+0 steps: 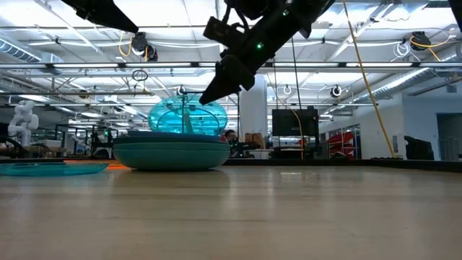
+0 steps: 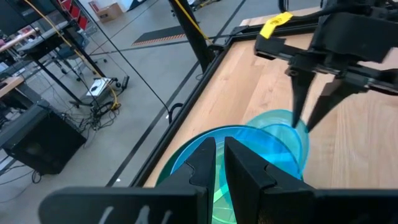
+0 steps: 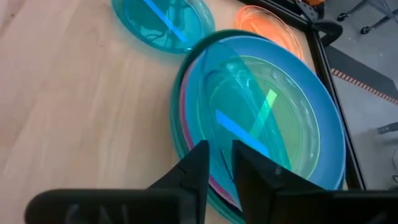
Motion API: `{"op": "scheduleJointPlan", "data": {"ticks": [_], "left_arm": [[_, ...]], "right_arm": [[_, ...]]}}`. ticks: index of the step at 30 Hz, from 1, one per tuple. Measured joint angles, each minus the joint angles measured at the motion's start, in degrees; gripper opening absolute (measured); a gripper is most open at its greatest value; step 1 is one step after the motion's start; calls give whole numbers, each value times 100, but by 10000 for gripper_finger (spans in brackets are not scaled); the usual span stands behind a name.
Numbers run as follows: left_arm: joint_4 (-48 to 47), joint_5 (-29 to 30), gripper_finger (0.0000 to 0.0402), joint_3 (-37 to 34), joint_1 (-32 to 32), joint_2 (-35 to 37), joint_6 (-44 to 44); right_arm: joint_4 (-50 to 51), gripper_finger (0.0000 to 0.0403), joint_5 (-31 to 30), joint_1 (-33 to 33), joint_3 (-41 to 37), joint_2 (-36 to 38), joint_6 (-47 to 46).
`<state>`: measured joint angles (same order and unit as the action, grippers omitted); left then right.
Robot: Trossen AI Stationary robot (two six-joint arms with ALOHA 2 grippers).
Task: Stack plastic plates
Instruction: Stack the top small blue plate on top of the small green plate, then stack the small blue plate on top of the top small blue plate
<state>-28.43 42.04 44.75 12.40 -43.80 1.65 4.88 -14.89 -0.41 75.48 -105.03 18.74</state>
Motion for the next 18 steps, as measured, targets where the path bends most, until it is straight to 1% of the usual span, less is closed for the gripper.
{"op": "scheduleJointPlan", "data": {"ticks": [6, 11, 18], "left_arm": [[1, 0, 42, 0, 0, -1, 0], [1, 0, 42, 0, 0, -1, 2], [1, 0, 42, 0, 0, 1, 2]], "right_arm": [[-49, 96, 26, -256, 0, 0, -5], [-39, 118, 591, -490, 0, 0, -256], [-44, 132, 605, -699, 0, 0, -520]]}}
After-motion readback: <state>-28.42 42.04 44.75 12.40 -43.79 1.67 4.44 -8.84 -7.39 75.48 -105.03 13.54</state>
